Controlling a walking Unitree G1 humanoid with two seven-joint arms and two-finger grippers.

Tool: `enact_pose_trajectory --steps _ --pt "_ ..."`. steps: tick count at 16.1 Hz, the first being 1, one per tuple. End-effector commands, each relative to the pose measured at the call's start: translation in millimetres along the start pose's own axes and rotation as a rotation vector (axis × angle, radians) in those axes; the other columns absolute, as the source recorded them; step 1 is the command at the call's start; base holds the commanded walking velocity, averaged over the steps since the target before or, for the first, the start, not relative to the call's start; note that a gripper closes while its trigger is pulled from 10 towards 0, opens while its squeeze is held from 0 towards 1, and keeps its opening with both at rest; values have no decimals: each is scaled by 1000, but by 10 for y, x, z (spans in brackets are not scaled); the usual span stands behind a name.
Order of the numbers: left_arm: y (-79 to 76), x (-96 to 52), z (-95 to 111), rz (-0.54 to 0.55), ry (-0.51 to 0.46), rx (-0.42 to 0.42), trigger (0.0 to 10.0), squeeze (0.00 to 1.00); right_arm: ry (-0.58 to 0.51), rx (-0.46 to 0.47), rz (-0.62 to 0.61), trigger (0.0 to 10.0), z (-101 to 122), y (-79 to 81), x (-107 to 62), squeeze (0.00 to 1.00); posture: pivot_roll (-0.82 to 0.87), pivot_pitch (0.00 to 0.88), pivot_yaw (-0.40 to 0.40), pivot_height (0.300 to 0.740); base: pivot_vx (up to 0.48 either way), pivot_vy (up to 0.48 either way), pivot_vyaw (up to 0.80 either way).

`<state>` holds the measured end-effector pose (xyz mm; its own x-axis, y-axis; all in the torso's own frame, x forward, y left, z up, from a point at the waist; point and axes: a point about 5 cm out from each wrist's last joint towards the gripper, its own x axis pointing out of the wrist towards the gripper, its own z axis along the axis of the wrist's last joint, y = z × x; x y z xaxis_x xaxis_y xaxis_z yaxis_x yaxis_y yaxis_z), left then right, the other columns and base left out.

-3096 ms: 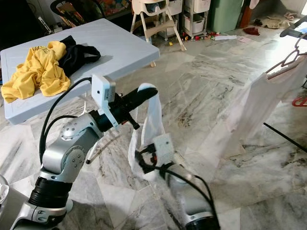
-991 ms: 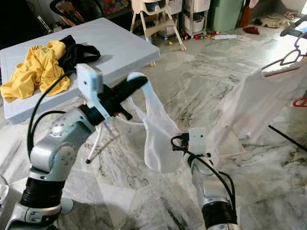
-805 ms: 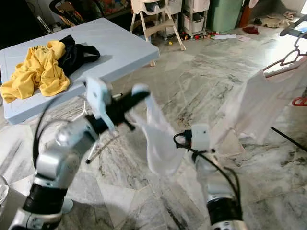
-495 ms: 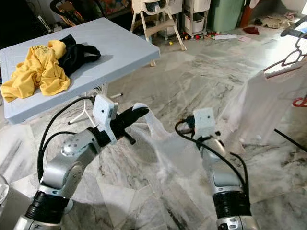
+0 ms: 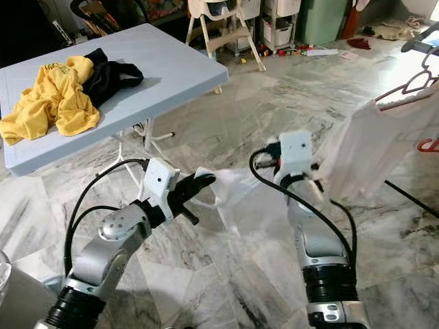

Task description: Hang hanger

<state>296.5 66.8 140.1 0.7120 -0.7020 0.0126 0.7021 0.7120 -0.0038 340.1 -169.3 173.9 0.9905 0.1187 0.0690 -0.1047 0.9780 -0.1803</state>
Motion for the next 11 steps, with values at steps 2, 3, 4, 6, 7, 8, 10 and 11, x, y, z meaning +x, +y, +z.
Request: enact_pose_trajectory --steps 2,3,4,6,7,8,10,11 --pt "18 -21 -77 26 21 27 10000 0 -122 -70 -15 0 248 -38 7 0 -123 87 75 740 0 0 0" --pt "28 -26 -94 36 28 39 10000 0 -150 -111 -27 0 293 -70 1 0 -124 88 74 740 0 0 0" --pt "40 -30 -99 43 32 51 10000 0 -158 -122 -33 0 314 -87 3 0 -126 88 74 740 0 0 0" --pt "135 -16 -63 99 25 64 10000 0 -181 -168 -37 0 375 -137 15 0 -128 87 75 740 0 0 0" --pt "147 -12 -54 106 22 64 10000 0 -183 -172 -37 0 379 -141 16 0 -128 87 75 740 0 0 0" --pt "178 -5 -29 123 14 64 10000 0 -186 -176 -42 0 389 -155 19 0 -129 88 77 740 0 0 0" --pt "389 10 114 257 -44 78 10000 0 -218 -212 -59 0 467 -223 25 0 -132 97 81 740 0 0 0" --pt "535 -5 230 355 -94 74 10000 0 -224 -212 -69 0 491 -255 21 0 -135 102 83 740 0 0 0"
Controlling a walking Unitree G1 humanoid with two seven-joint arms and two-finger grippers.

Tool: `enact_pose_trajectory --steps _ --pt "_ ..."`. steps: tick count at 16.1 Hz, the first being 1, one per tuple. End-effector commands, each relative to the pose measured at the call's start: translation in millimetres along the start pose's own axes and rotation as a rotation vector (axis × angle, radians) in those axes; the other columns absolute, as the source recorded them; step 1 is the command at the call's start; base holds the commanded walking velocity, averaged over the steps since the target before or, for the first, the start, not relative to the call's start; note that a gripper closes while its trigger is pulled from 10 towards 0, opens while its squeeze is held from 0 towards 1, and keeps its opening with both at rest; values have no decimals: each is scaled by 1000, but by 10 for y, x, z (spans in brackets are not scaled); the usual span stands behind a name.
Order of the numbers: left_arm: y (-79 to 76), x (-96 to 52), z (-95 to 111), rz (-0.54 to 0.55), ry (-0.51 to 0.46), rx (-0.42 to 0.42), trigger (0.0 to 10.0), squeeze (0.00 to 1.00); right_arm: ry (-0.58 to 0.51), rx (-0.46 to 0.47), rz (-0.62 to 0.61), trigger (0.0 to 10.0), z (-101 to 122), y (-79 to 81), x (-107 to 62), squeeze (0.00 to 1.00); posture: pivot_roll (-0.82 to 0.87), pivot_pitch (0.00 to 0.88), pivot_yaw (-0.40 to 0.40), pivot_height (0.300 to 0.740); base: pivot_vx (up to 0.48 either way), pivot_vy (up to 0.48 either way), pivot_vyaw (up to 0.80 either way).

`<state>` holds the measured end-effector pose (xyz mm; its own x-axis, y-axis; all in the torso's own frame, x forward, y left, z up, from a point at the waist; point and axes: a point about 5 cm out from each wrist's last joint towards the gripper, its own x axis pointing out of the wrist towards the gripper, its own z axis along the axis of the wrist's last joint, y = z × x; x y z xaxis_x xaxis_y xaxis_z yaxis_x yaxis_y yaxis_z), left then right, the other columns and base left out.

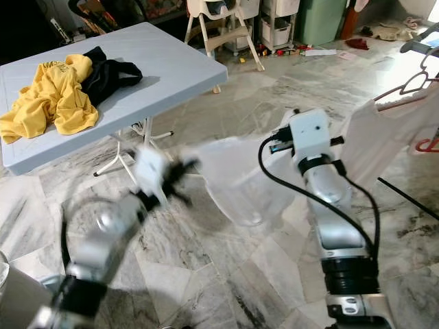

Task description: Hang hanger

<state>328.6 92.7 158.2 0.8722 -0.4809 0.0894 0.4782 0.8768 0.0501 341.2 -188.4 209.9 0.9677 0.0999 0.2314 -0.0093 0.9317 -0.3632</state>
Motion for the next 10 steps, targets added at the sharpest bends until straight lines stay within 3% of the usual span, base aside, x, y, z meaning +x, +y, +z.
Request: enact_pose_trajectory --steps 1,3,5,10 --pt "183 0 79 106 -36 4 10000 0 -70 -7 -16 0 165 -42 30 0 -135 104 82 740 0 0 0" --pt "266 57 208 141 -74 22 10000 0 -73 -1 -19 0 178 -42 20 0 -133 110 81 740 0 0 0" --pt "395 214 446 174 -135 42 10000 0 -82 13 -19 0 211 -18 25 0 -129 122 82 740 0 0 0" --pt "504 418 731 175 -194 79 10000 0 -80 22 -17 0 203 24 -13 0 -139 136 97 740 0 0 0"
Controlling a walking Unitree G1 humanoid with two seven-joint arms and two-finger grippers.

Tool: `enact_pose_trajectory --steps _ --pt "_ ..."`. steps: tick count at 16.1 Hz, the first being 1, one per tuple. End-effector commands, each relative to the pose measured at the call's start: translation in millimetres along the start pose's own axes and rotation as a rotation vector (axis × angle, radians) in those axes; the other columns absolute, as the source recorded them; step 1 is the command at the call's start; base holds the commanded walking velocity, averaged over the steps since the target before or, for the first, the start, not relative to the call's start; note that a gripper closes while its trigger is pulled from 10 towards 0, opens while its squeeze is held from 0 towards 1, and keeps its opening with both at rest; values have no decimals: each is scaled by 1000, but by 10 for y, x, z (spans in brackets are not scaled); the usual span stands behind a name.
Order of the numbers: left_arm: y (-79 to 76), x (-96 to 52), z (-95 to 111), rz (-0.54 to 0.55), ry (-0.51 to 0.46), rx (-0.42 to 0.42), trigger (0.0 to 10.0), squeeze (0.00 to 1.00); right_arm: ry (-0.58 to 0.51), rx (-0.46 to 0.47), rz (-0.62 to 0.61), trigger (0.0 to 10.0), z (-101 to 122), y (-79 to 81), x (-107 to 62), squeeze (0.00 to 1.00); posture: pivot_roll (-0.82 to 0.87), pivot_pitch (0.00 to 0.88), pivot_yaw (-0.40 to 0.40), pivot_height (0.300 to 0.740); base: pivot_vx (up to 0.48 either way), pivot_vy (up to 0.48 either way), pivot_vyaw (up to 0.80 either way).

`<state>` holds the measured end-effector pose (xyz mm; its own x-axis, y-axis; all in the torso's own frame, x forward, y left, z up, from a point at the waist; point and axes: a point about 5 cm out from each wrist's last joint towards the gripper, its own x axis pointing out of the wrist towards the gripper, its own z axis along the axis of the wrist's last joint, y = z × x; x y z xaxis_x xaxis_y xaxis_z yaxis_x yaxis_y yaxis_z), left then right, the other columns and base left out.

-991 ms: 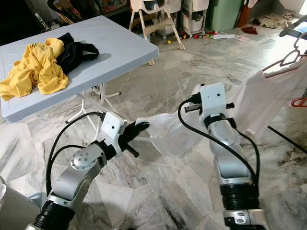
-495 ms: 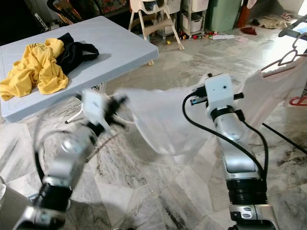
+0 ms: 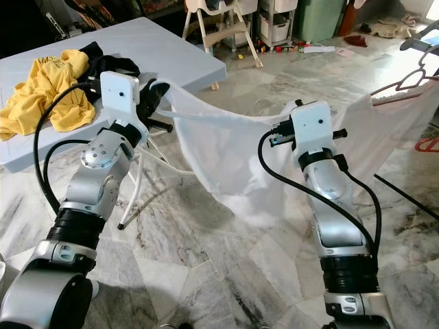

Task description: Hang hanger

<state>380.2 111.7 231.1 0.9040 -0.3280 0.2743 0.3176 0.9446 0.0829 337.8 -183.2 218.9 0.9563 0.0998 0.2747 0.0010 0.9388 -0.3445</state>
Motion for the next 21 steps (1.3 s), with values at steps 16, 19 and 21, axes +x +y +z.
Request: enact_pose_trajectory --steps 16,19,21 --pt "-542 -201 -395 -486 285 -184 10000 0 177 75 170 9882 -301 216 -95 1000 -125 130 103 740 0 0 0" --pt "-643 -248 -439 -514 378 -334 10000 0 213 84 227 10000 -363 305 -140 1000 -122 130 103 740 0 0 0" --pt "-637 -194 -405 -447 379 -430 10000 0 239 85 254 10000 -410 343 -161 1000 -122 130 103 740 0 0 0"
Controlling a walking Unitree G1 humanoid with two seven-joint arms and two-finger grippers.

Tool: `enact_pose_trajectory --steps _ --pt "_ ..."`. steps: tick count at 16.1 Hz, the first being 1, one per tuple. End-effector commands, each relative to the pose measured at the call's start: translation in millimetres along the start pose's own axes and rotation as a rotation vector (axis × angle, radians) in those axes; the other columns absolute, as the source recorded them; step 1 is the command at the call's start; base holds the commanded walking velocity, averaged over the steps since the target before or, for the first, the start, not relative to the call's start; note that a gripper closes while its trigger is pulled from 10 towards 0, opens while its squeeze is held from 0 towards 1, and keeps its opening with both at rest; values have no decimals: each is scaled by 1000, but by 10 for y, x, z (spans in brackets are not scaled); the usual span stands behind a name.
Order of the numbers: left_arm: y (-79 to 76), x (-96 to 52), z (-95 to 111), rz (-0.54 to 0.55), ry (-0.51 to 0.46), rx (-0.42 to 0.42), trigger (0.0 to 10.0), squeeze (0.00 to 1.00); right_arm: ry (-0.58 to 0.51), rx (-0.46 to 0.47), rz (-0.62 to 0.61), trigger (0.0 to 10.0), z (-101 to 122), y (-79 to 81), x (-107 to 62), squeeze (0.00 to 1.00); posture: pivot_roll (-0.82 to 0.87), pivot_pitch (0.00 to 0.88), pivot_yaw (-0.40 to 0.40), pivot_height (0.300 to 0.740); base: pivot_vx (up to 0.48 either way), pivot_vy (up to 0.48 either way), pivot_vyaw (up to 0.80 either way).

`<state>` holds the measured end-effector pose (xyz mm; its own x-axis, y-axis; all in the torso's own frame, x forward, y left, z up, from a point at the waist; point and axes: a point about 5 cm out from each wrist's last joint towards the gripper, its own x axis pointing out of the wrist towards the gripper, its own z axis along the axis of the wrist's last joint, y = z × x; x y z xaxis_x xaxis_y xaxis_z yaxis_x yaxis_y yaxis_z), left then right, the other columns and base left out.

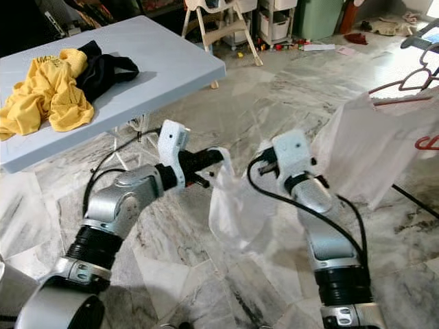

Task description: Hang hanger

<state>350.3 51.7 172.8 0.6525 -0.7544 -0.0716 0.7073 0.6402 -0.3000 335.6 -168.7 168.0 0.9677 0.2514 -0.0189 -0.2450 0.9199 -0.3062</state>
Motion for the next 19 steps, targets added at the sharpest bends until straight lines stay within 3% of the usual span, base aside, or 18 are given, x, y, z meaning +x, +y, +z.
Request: enact_pose_trajectory --steps 1,3,4,8,10,12,13,14,15,17,19 --pt "77 -20 177 79 -65 -50 10000 0 63 4 68 10000 -86 88 -6 1000 -119 132 107 740 0 0 0" --pt "225 -41 331 234 -177 -149 10000 0 149 -13 154 10000 -221 164 -39 1000 -119 132 107 740 0 0 0" --pt "354 -93 409 345 -246 -249 10000 0 197 -40 222 10000 -296 210 -79 1000 -116 133 105 740 0 0 0" --pt "424 -179 416 406 -211 -301 10000 0 259 -147 223 10000 -404 162 -111 1000 -112 135 108 740 0 0 0" --pt "430 -181 364 431 -184 -309 10000 0 265 -98 142 10000 -408 87 -81 1000 -109 133 112 740 0 0 0" --pt "445 -182 283 474 -153 -339 10000 0 252 97 193 10000 -377 186 -96 1000 -110 131 119 740 0 0 0" --pt "416 -167 282 457 -144 -350 10000 0 237 343 187 10000 -339 223 -84 1000 -110 131 119 740 0 0 0" --pt "398 -156 288 449 -139 -348 10000 0 233 500 209 10000 -311 241 -79 1000 -109 130 118 740 0 0 0" --pt "390 -151 290 446 -132 -344 10000 0 252 499 246 10000 -324 259 -88 1000 -108 130 119 740 0 0 0" --pt "363 -135 285 428 -116 -338 10000 0 299 323 258 10000 -429 264 -116 1000 -110 128 121 740 0 0 0" --pt "356 -133 270 430 -102 -330 10000 0 224 206 207 10000 -348 213 -79 1000 -101 123 122 740 0 0 0"
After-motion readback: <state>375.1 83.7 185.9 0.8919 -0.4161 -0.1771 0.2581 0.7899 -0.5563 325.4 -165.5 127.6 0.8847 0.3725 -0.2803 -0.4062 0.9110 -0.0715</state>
